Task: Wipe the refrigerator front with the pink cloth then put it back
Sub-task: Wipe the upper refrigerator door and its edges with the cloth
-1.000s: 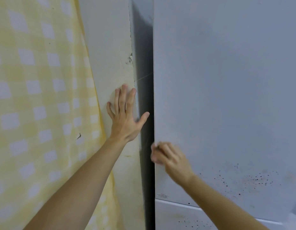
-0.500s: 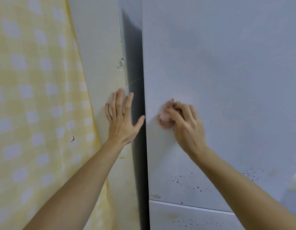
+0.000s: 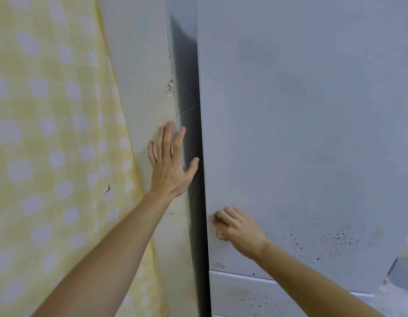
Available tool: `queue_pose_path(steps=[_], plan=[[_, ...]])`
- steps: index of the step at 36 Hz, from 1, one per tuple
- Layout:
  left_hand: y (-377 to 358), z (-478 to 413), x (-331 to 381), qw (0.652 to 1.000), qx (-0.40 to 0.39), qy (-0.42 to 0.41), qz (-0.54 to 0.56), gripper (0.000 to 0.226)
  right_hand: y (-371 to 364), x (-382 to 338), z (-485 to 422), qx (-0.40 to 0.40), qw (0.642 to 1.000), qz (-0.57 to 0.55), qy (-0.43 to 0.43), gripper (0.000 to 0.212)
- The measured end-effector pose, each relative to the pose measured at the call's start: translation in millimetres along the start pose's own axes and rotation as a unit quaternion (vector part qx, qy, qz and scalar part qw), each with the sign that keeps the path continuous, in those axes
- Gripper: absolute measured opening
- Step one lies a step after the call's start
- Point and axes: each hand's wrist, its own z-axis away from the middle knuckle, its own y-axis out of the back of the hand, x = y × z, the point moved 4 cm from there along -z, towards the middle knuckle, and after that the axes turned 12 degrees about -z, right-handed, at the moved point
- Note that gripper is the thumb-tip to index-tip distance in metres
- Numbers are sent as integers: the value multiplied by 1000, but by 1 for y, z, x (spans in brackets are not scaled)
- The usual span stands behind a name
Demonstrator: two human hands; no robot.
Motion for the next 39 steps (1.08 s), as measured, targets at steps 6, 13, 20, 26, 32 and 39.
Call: queue_pose_path(steps=[6, 13, 20, 26, 32, 39], plan=[[2, 4, 15, 1000, 7, -21, -3, 87, 96, 45, -9, 195, 981, 1, -21, 34], [-1, 6, 21, 1000, 11, -14, -4, 88, 182, 71, -51, 380, 916, 25, -125, 46], [-1, 7, 30, 999, 20, -24, 9, 88, 84, 46, 6, 268, 961, 24, -72, 37], [-2, 13, 46, 999, 6, -42, 8, 89, 21, 32, 68, 110, 993, -10, -40, 45], [2, 12, 57, 999, 2, -53, 3, 91, 70, 54, 56, 139, 990, -5, -30, 37], [2, 11, 62, 999, -1, -53, -8, 92, 203, 102, 7, 365, 920, 52, -135, 36]])
